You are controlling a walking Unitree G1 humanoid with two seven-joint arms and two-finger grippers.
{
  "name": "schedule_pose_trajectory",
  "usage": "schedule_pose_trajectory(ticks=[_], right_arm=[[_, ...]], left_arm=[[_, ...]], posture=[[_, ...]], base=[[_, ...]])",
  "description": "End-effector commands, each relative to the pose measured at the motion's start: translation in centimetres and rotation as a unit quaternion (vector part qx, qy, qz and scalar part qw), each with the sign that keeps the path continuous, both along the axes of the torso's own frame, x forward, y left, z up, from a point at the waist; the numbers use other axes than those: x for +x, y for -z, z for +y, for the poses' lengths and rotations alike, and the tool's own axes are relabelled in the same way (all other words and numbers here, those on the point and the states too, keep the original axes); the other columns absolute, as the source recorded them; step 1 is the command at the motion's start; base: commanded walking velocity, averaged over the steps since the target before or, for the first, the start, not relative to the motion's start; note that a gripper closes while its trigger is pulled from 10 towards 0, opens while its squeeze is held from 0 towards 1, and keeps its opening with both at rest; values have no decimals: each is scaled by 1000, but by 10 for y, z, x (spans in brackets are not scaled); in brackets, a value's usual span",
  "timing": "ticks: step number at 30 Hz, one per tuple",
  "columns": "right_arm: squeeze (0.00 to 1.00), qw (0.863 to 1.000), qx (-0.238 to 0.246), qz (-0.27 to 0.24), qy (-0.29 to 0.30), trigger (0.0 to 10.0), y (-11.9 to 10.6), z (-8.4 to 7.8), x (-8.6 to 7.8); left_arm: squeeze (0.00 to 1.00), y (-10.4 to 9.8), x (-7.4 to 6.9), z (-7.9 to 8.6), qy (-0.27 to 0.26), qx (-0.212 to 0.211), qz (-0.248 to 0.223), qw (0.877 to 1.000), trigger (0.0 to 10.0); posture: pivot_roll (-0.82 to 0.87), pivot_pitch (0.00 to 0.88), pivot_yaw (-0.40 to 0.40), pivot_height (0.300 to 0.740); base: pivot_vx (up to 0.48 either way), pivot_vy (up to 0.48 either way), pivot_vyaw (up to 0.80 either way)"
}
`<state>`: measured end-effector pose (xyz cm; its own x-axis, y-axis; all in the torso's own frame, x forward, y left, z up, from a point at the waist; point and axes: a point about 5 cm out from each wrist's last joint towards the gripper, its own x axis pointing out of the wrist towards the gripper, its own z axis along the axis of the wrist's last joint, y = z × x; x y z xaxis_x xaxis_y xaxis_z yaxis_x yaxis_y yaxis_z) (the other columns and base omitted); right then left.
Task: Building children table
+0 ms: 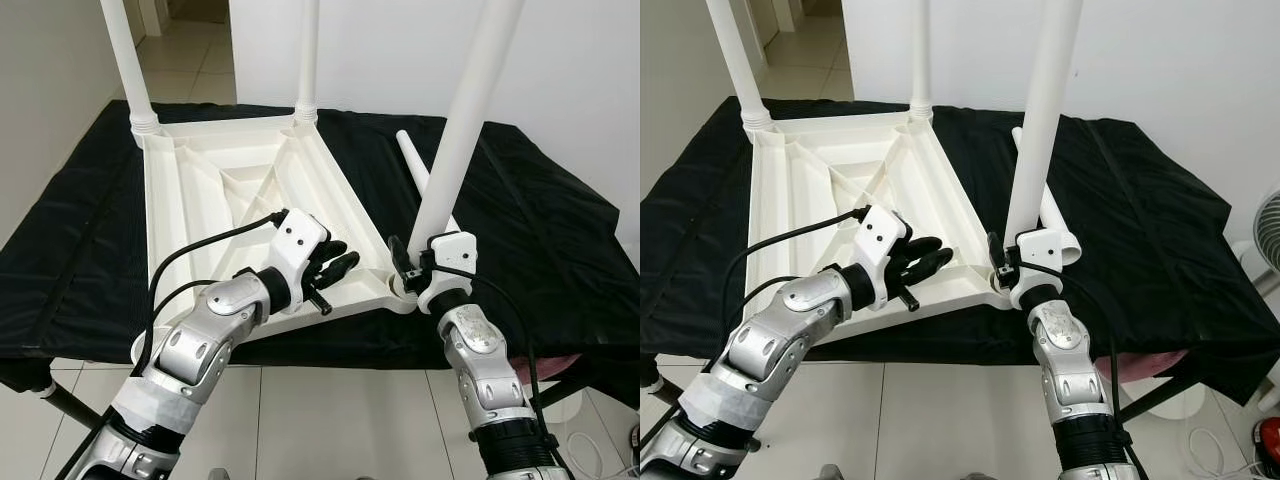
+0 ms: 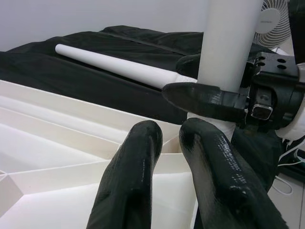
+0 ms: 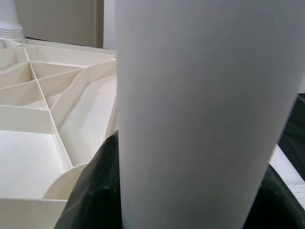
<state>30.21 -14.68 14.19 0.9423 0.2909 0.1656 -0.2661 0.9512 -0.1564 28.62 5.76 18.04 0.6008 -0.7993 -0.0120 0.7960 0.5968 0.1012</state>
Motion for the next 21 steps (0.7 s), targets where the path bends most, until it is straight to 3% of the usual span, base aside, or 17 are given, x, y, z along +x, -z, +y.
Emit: schedule_pose_trajectory(ticks=[1, 13, 16, 17, 21], right_arm=[[0, 999, -3, 38, -19, 10000, 18, 4, -3], [0, 996, -6, 44, -80, 10000, 33, 11, -8], [0, 995, -10, 41, -89, 10000, 37, 9, -12], [0, 994, -11, 51, -95, 10000, 47, 4, -19], [0, 993, 6, 78, -89, 10000, 56, 0, -19]], left_arm=[[0, 2, -16, -9, 151, 17, 9, 988, 10000], [0, -1, -19, -9, 153, 15, 6, 988, 10000], [0, -2, -19, -9, 153, 16, 4, 988, 10000], [0, -3, -19, -8, 153, 17, 3, 988, 10000], [0, -3, -20, -8, 155, 19, 2, 988, 10000]], posture=[[-66, 0, -41, 740], [-55, 0, -44, 740], [-53, 0, -44, 740], [-52, 0, -42, 740], [-55, 0, -37, 740]], base=[[0, 0, 0], [0, 0, 0], [0, 0, 0], [0, 0, 0], [0, 0, 0]])
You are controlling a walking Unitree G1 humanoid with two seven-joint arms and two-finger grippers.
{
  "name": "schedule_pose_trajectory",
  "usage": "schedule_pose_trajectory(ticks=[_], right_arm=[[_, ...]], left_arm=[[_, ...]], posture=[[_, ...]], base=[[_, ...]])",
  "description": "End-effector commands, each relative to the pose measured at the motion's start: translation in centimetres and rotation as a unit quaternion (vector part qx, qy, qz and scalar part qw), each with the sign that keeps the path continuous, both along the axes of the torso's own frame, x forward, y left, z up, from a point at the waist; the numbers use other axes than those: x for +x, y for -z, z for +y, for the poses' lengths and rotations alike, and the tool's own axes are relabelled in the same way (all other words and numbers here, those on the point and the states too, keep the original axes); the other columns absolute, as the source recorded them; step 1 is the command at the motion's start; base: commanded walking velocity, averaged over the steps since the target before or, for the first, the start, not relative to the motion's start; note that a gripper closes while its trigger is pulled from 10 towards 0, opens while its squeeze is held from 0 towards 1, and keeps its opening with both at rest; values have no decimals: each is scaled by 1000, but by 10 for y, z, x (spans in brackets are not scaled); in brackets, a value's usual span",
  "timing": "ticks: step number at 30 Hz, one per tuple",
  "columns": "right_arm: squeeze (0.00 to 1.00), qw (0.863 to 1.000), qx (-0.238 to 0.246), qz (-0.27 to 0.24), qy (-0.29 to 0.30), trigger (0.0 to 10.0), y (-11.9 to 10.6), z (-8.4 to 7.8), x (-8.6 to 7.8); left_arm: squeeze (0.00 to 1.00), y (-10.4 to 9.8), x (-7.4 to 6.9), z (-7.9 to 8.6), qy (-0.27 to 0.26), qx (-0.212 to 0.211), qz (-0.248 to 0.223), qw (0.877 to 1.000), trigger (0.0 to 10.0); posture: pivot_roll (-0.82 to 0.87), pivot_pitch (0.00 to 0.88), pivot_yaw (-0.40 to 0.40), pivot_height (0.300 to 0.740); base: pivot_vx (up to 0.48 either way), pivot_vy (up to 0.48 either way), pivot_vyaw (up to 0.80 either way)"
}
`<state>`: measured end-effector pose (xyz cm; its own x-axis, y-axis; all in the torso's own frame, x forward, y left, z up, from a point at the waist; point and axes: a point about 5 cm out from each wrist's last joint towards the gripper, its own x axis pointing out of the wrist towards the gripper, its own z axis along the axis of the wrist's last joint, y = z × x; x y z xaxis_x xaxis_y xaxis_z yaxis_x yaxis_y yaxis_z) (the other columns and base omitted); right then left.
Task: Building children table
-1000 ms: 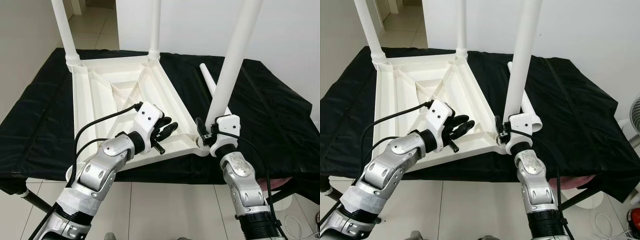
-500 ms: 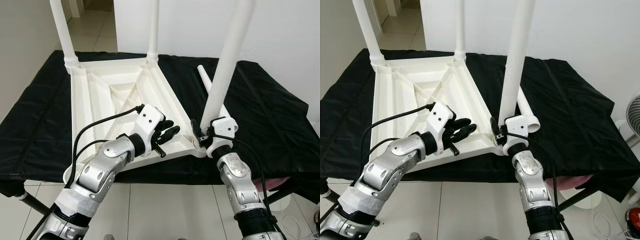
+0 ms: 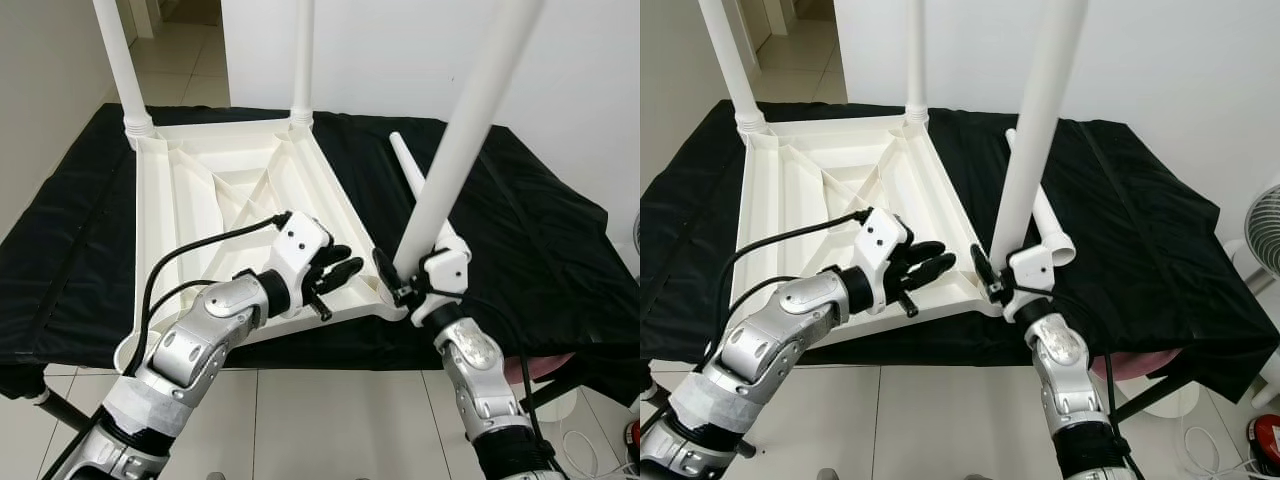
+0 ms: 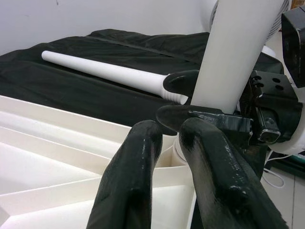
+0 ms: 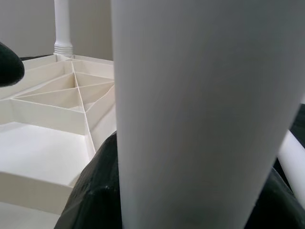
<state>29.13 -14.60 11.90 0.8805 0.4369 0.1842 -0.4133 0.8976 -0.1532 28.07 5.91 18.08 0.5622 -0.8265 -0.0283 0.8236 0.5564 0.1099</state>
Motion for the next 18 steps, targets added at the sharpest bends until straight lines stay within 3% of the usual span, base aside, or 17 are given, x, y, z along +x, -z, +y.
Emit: schedule_pose_trajectory(ticks=[1, 11, 18], right_arm=[[0, 996, -5, 86, -9, 10000, 33, -1, -8], [0, 987, 32, 160, 8, 10000, 40, 0, 2], [0, 983, 39, 179, 19, 10000, 43, -2, 4]], left_arm=[[0, -3, -14, -9, 131, 10, 2, 991, 10000], [0, -4, -15, -10, 137, 15, -2, 990, 10000], [0, -4, -15, -9, 136, 16, -3, 991, 10000]], posture=[[-55, 0, -37, 740], [-54, 0, -36, 740], [-51, 0, -40, 740]], base=[[0, 0, 0], [0, 0, 0], [0, 0, 0]])
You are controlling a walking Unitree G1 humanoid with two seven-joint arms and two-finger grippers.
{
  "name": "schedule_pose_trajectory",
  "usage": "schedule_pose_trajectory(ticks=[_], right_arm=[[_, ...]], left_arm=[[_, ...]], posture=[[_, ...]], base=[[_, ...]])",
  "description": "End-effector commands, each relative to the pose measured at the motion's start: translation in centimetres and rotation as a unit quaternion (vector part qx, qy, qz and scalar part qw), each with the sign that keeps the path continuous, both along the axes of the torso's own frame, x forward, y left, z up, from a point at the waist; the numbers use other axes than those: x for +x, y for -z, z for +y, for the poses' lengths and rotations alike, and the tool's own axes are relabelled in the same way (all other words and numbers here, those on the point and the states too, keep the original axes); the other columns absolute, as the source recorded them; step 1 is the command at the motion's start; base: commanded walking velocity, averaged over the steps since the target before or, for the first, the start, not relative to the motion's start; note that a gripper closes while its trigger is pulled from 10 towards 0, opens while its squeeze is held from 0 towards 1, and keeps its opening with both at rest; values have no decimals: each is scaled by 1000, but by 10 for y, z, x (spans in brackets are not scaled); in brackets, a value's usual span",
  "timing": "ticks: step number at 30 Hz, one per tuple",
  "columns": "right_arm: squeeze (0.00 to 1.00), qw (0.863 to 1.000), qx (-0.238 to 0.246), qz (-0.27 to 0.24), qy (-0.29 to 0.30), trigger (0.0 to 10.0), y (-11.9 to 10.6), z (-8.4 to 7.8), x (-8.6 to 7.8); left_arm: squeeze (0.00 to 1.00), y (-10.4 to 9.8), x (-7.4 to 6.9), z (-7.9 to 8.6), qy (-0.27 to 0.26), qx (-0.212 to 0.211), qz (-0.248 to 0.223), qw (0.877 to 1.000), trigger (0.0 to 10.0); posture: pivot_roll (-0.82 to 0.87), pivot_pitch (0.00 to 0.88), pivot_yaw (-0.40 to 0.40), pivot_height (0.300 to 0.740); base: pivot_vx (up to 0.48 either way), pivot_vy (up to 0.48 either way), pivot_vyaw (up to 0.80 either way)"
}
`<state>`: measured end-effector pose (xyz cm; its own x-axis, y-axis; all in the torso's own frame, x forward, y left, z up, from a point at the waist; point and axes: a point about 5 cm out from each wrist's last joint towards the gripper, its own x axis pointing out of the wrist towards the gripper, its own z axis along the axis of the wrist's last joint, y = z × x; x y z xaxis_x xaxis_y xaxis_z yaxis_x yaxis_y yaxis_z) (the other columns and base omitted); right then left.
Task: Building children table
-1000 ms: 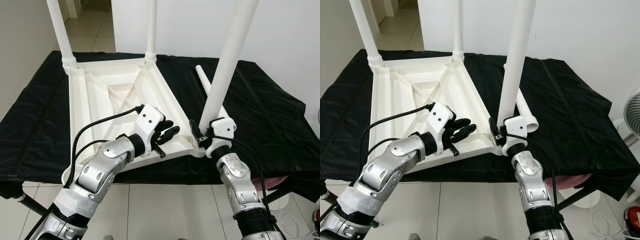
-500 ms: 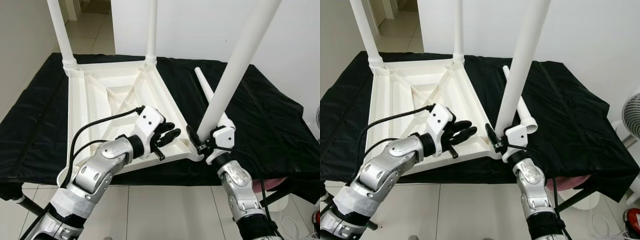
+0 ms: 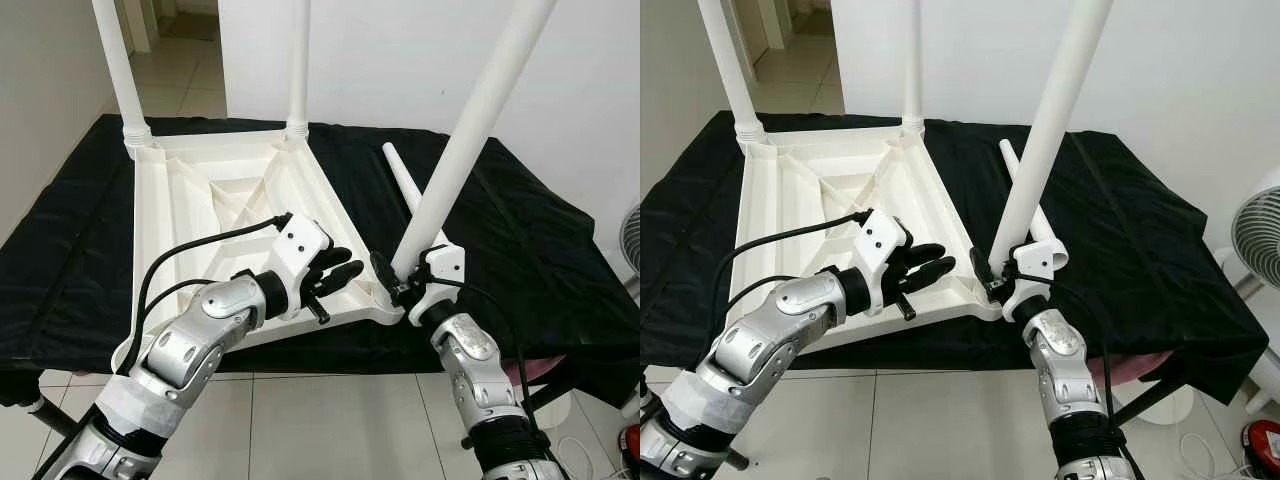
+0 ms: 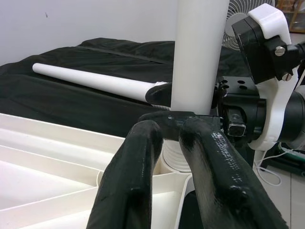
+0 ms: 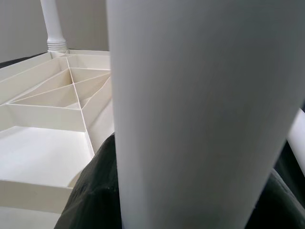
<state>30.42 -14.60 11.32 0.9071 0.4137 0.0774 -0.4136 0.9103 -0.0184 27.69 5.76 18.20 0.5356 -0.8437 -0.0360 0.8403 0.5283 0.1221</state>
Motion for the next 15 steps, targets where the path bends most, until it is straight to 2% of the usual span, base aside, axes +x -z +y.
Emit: schedule_pose_trajectory(ticks=[1, 8, 12, 15], right_arm=[[0, 995, 1, 101, 11, 10000, 37, -3, -8], [0, 995, -1, 98, 24, 10000, 36, -5, -7], [0, 993, 15, 83, 78, 10000, 31, -6, -3], [0, 992, 25, 81, 95, 10000, 29, -6, -2]], left_arm=[[0, -3, -11, -7, 119, 10, 0, 993, 10000], [0, -3, -12, -7, 118, 11, 0, 993, 10000], [0, -3, -12, -6, 116, 11, 1, 993, 10000], [0, -3, -13, -6, 116, 12, 1, 993, 10000]], posture=[[-51, 0, -40, 740], [-46, 0, -47, 740], [-40, 0, -51, 740], [-40, 0, -51, 740]], base=[[0, 0, 0], [0, 0, 0], [0, 0, 0], [0, 0, 0]])
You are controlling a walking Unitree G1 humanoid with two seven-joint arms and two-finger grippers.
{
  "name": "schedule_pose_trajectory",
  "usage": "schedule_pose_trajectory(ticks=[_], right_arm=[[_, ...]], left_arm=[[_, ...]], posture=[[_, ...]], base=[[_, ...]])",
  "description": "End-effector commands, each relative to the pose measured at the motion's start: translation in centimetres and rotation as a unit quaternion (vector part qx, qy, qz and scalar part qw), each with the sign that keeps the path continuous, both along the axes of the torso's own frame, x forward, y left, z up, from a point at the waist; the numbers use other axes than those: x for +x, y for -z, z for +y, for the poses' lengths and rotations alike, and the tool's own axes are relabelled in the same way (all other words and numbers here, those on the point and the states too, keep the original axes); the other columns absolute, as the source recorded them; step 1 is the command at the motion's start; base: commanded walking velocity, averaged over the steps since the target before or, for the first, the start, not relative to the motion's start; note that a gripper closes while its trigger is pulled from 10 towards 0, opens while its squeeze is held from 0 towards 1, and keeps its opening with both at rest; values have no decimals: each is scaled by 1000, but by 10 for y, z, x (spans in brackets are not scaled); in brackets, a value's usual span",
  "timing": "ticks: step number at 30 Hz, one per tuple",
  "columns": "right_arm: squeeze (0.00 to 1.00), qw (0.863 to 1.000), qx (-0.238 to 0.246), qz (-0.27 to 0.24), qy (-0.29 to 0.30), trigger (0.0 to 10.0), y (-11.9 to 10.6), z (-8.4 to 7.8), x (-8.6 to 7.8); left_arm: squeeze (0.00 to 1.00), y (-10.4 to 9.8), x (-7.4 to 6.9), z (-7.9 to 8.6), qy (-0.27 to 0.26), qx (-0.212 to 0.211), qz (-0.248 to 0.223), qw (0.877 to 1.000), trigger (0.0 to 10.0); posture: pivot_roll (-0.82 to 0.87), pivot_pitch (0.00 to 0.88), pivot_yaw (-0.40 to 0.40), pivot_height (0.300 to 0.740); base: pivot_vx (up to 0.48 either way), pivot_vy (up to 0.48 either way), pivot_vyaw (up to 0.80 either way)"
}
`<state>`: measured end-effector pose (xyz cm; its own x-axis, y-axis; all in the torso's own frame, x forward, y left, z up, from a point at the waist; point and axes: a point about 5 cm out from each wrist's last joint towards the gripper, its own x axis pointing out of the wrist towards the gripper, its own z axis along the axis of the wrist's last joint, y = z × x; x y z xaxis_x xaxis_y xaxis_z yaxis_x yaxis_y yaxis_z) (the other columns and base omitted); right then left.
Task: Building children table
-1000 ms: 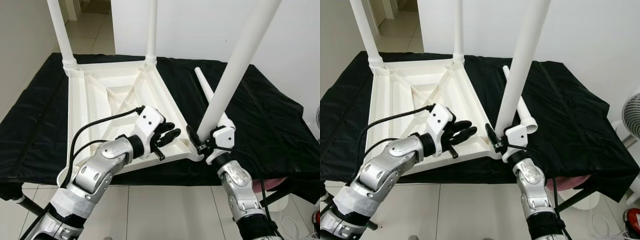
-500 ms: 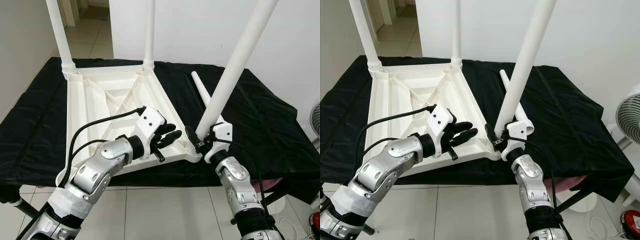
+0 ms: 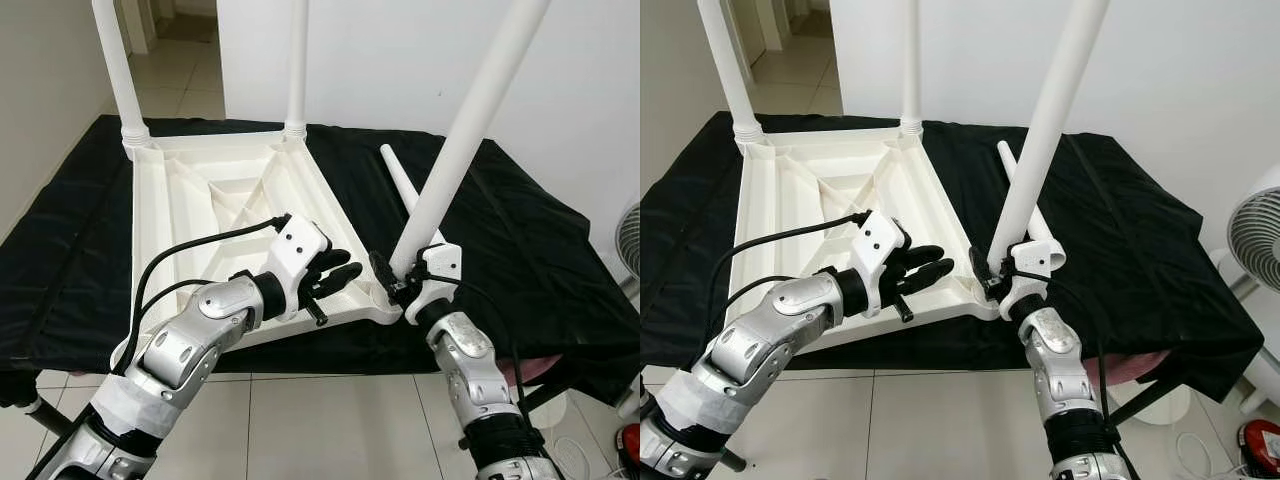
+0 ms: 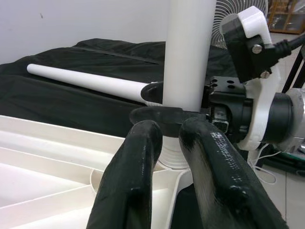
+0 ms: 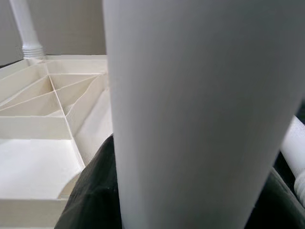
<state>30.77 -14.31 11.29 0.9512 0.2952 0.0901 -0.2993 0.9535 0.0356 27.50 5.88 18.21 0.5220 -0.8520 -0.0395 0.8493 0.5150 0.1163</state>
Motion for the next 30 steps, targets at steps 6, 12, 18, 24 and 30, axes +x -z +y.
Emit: schedule_pose_trajectory(ticks=[6, 12, 18, 24, 30], right_arm=[[0, 993, 24, 75, 86, 10000, 23, -1, -4], [0, 982, 34, 76, 171, 10000, 13, 10, -3], [0, 967, -11, 91, 237, 10000, 8, 7, -1], [0, 944, 12, 98, 315, 10000, 5, -8, -1], [0, 944, -1, 96, 316, 10000, 3, -4, 0]], left_arm=[[0, -3, -12, -7, 108, 12, -2, 994, 10000], [0, -4, -11, -8, 109, 12, -3, 994, 10000], [0, -4, -11, -8, 110, 13, -4, 994, 10000], [0, -6, -9, -9, 110, 13, -8, 994, 10000], [0, -7, -9, -10, 111, 12, -9, 994, 10000]], posture=[[-38, 0, -52, 740], [-35, 0, -53, 740], [-33, 0, -54, 740], [-39, 0, -55, 740], [-39, 0, -55, 740]], base=[[0, 0, 0], [0, 0, 0], [0, 0, 0], [0, 0, 0], [0, 0, 0]])
